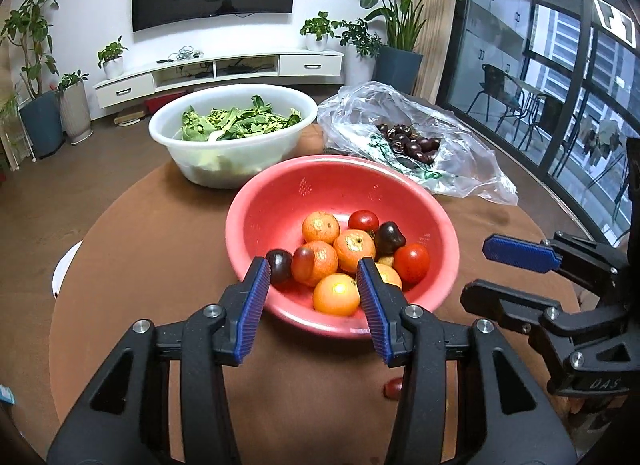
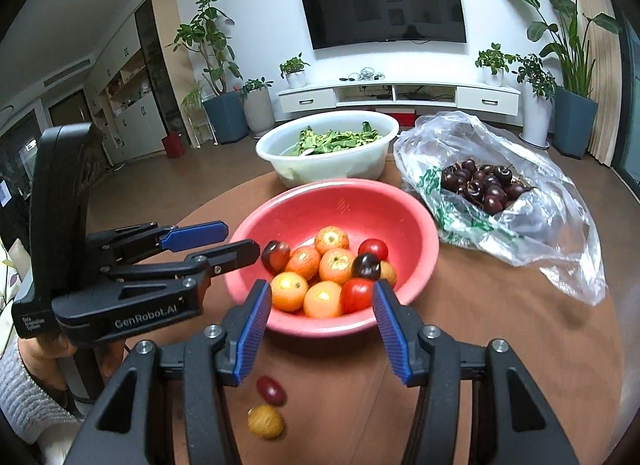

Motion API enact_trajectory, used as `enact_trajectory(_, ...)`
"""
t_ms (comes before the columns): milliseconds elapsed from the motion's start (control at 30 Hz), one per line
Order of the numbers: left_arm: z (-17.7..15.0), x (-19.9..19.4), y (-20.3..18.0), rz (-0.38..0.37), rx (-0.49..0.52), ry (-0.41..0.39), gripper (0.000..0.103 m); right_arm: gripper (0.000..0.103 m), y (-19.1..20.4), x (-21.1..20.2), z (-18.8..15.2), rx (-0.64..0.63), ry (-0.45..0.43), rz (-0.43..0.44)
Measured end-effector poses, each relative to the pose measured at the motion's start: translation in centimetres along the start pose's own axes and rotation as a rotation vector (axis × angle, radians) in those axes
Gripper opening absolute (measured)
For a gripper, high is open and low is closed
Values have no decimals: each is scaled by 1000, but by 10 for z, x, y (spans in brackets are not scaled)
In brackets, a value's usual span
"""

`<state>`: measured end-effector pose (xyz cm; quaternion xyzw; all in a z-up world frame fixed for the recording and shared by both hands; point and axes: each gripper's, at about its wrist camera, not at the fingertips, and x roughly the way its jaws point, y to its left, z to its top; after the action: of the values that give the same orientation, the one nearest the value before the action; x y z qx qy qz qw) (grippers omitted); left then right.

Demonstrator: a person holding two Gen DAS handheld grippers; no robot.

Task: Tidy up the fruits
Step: 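Open both grippers over the red bowl and move them back to the loose fruit, then grasp the brown longan with the right gripper while the left approaches a red grape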

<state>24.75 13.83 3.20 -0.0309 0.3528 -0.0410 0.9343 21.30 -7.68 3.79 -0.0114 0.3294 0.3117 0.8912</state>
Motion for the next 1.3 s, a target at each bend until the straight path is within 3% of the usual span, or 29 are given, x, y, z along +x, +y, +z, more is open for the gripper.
enact_trajectory(533, -43, -46, -21, 18, 21, -4, 43, 56, 28, -13, -51, -33, 57, 28)
enact_trajectory(1300, -85, -50, -7, 14, -23, 46, 44, 56, 44, 9, -86, -51, 153, 32)
